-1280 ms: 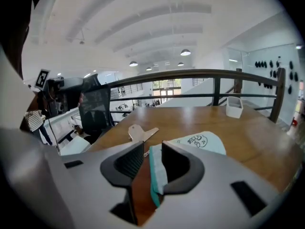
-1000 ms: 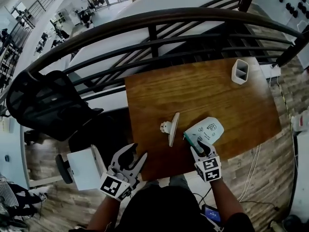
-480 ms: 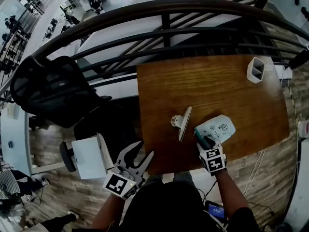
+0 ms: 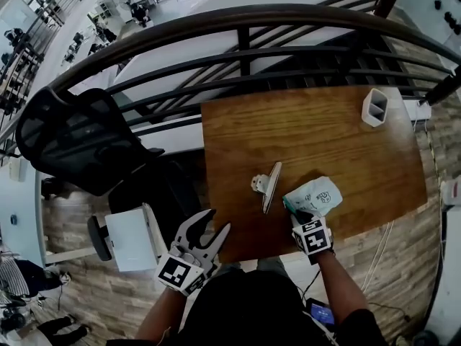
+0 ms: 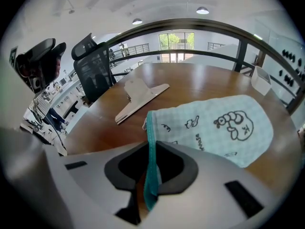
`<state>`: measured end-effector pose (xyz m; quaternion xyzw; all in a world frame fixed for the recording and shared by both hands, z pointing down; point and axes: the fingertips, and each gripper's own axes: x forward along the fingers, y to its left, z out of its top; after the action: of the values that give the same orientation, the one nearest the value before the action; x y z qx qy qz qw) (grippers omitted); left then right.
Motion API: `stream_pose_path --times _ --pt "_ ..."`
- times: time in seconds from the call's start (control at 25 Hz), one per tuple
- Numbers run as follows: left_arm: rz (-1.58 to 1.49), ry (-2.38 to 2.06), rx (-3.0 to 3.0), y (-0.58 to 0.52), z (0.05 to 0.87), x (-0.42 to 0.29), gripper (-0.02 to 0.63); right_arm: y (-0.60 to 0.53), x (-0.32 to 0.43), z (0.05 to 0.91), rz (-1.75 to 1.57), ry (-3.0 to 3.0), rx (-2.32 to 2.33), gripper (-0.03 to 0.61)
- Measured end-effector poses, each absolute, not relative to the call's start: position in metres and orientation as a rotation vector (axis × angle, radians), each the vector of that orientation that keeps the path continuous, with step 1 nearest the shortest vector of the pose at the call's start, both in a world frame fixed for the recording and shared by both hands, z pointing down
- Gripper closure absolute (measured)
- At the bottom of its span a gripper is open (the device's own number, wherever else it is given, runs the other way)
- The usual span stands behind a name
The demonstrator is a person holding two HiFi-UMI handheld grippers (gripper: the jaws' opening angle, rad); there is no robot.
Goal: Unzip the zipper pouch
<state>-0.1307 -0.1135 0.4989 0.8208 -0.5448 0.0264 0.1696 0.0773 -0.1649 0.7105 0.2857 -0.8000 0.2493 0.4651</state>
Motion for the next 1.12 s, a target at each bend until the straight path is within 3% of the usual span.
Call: stream_pose_path --times 0.56,0.88,1.12 --pt "0.065 -1.283 2.494 -0.132 0.497 -0.076 0.443 -0.148 0.082 0.626 0.618 -2.174 0.683 0.543" --pt "0.122 -0.989 2.615 -0.137 0.499 -0.033 0.451 -0.14 0.084 0.575 0.433 -2.276 0.493 0.543" --pt "0.198 -0.771 2.718 -0.134 0.497 -0.008 0.451 -0.141 0.082 0.548 0.517 -2.353 0.4 0.543"
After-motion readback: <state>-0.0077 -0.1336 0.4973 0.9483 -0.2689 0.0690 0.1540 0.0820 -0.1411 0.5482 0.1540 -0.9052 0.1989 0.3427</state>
